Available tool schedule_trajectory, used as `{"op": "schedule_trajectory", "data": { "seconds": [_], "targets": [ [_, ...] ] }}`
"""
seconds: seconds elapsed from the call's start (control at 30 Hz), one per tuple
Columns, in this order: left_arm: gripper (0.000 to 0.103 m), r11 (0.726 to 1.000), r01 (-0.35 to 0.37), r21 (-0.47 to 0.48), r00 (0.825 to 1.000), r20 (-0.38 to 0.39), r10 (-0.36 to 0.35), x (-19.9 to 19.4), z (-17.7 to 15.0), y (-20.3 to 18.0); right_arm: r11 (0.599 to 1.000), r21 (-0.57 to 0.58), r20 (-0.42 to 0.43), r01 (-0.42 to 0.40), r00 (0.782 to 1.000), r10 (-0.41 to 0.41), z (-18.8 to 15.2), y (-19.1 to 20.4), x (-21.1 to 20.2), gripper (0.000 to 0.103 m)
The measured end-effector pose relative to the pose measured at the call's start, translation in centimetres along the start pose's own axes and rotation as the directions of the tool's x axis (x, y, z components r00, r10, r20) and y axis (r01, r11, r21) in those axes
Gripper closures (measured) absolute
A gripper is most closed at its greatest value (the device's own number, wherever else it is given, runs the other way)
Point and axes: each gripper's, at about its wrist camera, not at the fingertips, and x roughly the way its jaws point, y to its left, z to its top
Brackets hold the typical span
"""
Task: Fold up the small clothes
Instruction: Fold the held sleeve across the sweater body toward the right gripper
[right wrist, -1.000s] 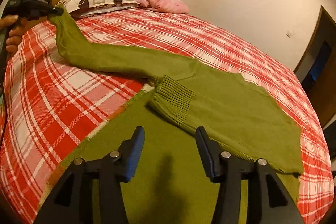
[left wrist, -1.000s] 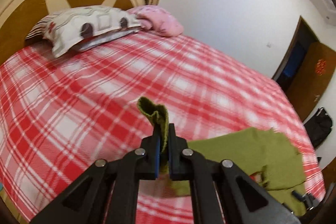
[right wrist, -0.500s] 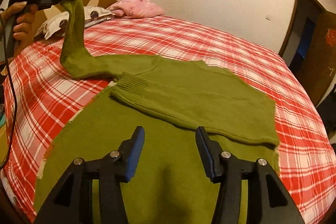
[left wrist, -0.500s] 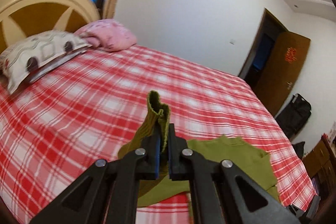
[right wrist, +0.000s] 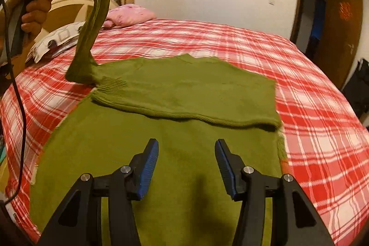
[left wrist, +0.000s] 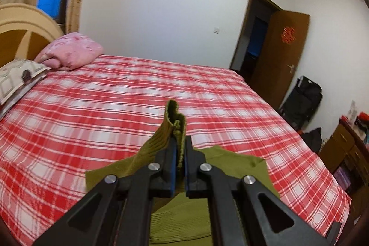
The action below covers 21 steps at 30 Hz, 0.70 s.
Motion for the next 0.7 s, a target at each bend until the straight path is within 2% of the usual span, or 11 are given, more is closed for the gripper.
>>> {"op": "schedule_trajectory", "data": {
  "seconds": [0.1, 0.47, 0.7],
  "targets": [
    [0.098, 0.999, 0.012, 0.033, 1.000, -0.015, -0.012, 1.2, -0.2, -2.0, 0.999, 0.022, -0.008, 0.030, 1.000, -0.030, -0.6, -1.2, 0.3, 0.051],
    [0.098, 0.990, 0.074, 0.118, 0.994, -0.089, -0.064, 6.2, -1.8, -9.4, 0.989, 0.137, -0.025, 0.049, 0.999, -0.046, -1.8, -4.2, 1.3, 0.050],
    [0.098, 0.982, 0.101, 0.160, 0.984, -0.165, -0.074, 10.2, -4.9, -13.1, 0.987, 0.157, -0.053, 0.037, 0.998, -0.029, -2.4, -4.4, 2.1, 0.050]
  ]
}}
